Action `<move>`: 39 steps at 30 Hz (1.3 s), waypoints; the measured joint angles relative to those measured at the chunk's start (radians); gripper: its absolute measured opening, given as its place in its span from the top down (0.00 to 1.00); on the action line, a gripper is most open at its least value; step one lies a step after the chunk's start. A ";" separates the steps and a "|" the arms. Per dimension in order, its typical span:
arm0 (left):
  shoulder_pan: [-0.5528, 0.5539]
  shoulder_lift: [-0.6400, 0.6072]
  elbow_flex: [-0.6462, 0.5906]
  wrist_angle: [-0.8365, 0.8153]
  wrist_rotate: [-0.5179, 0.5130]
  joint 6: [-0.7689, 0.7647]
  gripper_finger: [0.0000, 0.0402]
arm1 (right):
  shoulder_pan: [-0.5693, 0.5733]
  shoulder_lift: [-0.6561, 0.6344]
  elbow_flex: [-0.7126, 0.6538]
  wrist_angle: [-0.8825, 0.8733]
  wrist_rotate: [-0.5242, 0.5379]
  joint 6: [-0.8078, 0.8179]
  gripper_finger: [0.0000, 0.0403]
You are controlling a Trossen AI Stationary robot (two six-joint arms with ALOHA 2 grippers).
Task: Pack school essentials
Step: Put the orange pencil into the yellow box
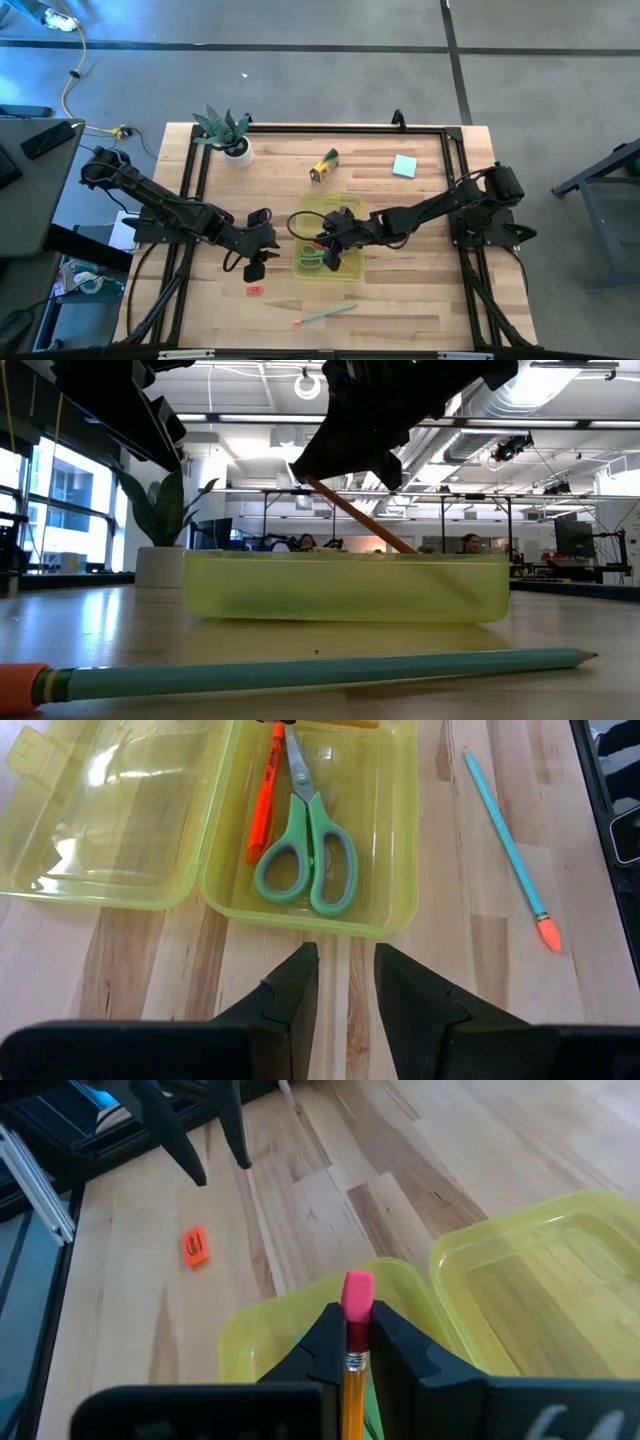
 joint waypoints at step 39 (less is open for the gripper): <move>-0.180 0.000 0.000 -0.076 -0.023 -0.134 0.78 | -0.005 -0.154 0.002 -0.440 0.051 0.036 0.69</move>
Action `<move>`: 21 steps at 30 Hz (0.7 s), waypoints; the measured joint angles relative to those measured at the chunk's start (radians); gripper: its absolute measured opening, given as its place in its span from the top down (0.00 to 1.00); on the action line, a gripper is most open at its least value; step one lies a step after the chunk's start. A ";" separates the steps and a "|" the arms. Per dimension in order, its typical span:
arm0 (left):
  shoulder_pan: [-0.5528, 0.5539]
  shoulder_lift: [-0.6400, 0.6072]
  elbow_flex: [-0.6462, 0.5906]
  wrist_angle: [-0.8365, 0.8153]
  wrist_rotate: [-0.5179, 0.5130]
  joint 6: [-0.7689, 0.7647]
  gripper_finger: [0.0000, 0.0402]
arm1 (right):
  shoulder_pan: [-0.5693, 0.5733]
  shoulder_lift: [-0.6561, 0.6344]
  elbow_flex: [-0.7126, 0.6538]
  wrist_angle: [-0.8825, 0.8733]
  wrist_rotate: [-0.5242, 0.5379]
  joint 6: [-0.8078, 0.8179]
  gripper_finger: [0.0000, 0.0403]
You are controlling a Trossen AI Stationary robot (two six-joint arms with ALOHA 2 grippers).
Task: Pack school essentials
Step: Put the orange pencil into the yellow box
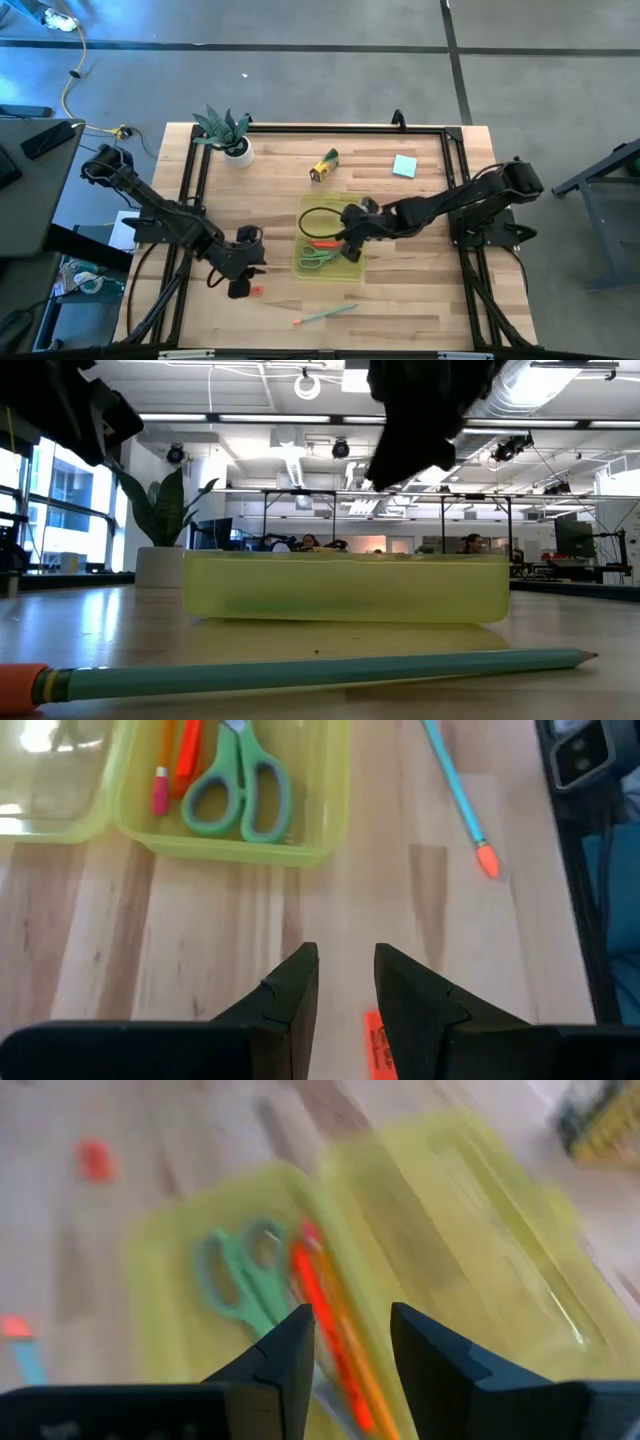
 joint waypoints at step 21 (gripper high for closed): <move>-0.056 0.000 0.000 0.002 -0.026 0.001 0.78 | 0.024 0.064 0.000 -0.311 -0.049 0.269 0.69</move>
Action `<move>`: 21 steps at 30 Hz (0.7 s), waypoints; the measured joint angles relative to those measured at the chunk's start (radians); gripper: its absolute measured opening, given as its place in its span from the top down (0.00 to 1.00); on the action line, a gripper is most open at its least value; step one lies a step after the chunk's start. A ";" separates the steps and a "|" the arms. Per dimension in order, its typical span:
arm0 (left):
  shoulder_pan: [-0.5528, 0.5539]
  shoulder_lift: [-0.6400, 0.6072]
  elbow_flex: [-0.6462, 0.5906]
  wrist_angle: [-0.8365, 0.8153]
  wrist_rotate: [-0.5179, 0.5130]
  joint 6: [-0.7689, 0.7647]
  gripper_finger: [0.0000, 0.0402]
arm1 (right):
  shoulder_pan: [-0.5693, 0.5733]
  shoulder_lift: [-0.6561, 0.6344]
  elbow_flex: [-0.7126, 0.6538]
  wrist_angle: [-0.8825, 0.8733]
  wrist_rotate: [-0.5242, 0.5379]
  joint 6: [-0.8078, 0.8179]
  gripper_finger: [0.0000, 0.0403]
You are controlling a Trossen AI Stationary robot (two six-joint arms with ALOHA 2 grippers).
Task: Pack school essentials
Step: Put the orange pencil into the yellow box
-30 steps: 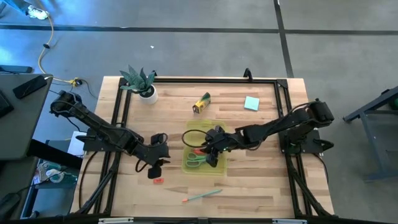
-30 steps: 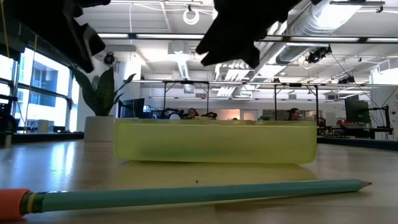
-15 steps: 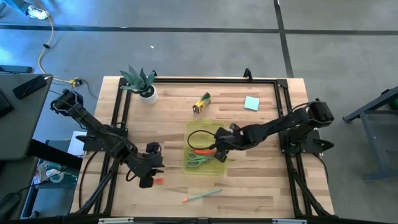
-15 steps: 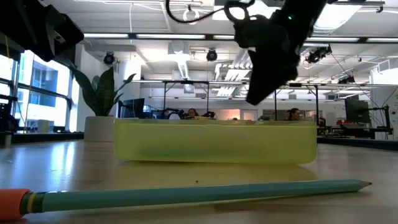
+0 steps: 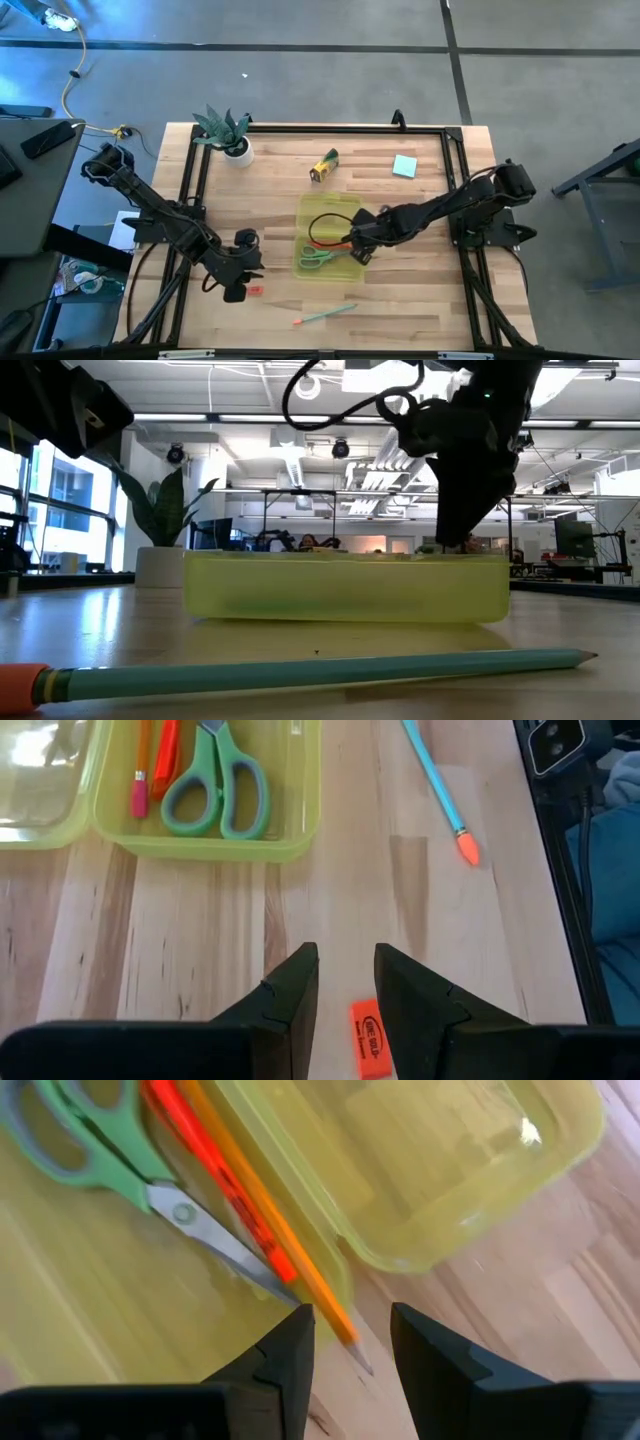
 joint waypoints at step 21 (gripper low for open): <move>0.000 0.000 0.000 -0.002 -0.024 0.002 0.78 | 0.011 0.042 -0.001 0.005 -0.097 0.021 0.69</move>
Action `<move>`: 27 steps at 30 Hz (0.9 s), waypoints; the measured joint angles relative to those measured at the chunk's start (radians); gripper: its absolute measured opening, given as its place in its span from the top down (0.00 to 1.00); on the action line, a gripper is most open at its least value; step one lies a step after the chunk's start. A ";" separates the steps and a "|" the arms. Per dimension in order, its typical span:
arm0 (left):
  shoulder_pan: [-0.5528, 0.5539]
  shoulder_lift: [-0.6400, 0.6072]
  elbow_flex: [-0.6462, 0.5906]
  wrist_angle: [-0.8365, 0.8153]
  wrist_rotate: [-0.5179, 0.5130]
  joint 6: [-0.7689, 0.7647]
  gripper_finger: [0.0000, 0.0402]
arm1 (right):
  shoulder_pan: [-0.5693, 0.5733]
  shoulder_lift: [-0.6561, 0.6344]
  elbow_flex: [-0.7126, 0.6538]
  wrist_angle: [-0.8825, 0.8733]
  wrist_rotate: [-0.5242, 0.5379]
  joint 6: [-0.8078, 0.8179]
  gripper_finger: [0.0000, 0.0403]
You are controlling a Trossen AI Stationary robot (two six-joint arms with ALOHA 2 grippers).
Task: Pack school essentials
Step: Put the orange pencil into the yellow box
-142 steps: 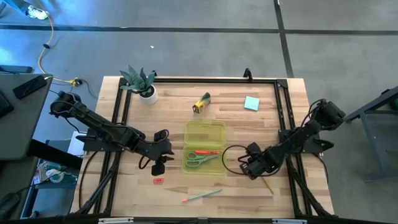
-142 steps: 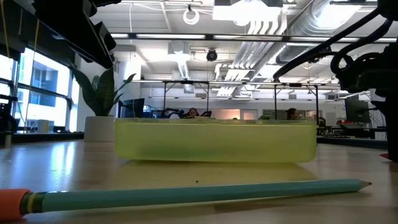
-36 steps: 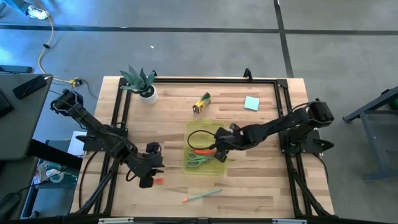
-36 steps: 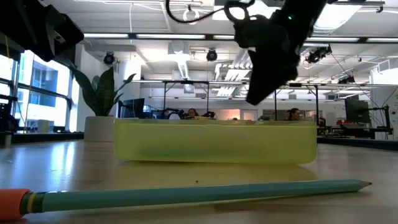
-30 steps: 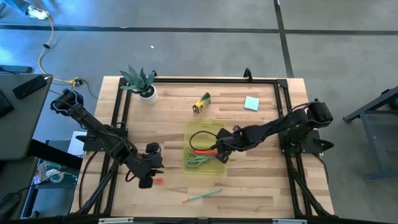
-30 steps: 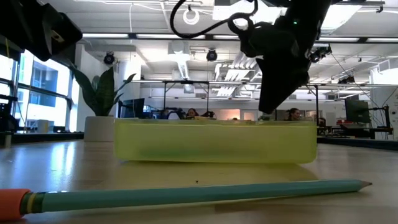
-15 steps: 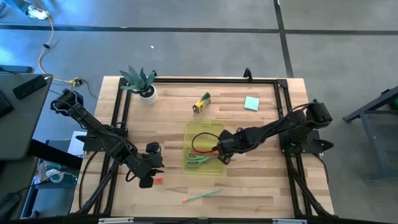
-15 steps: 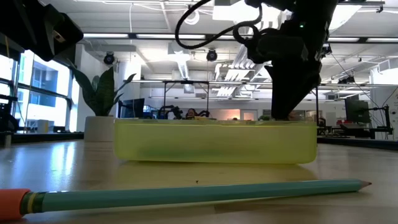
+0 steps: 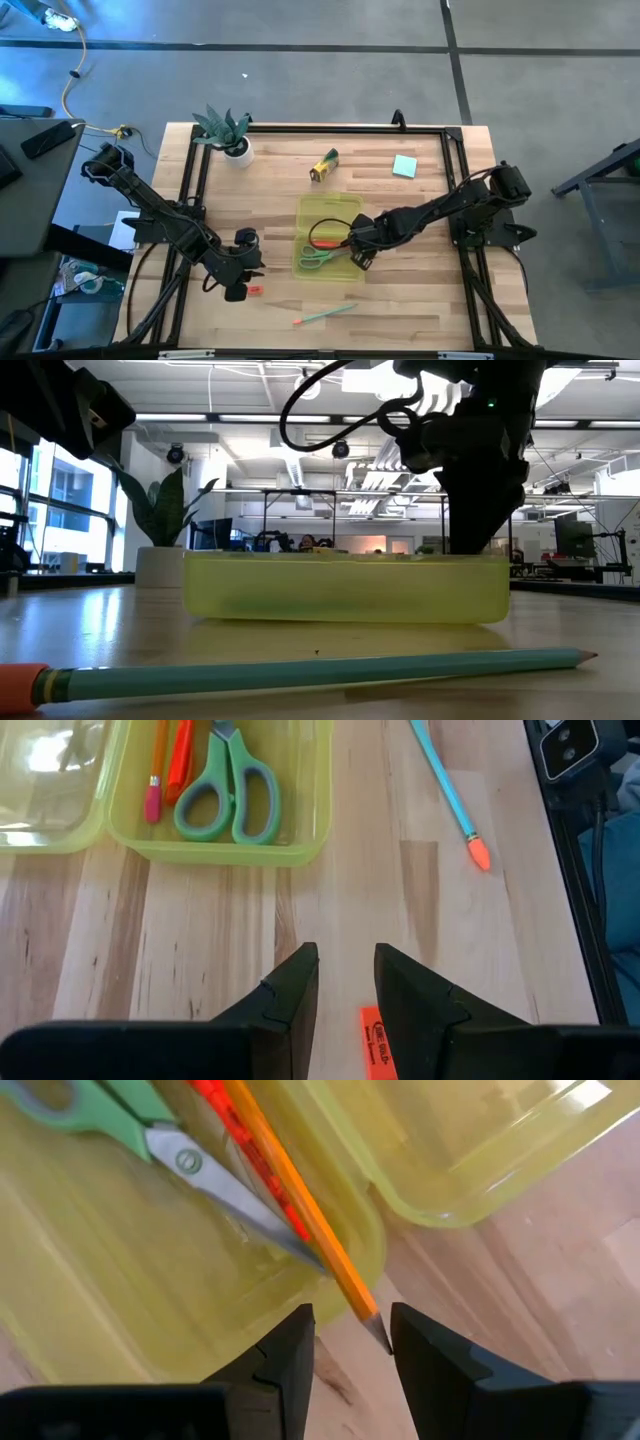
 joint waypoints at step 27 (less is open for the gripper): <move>0.000 0.000 0.000 0.001 0.001 0.000 0.78 | 0.011 0.000 0.000 0.003 -0.014 0.011 0.98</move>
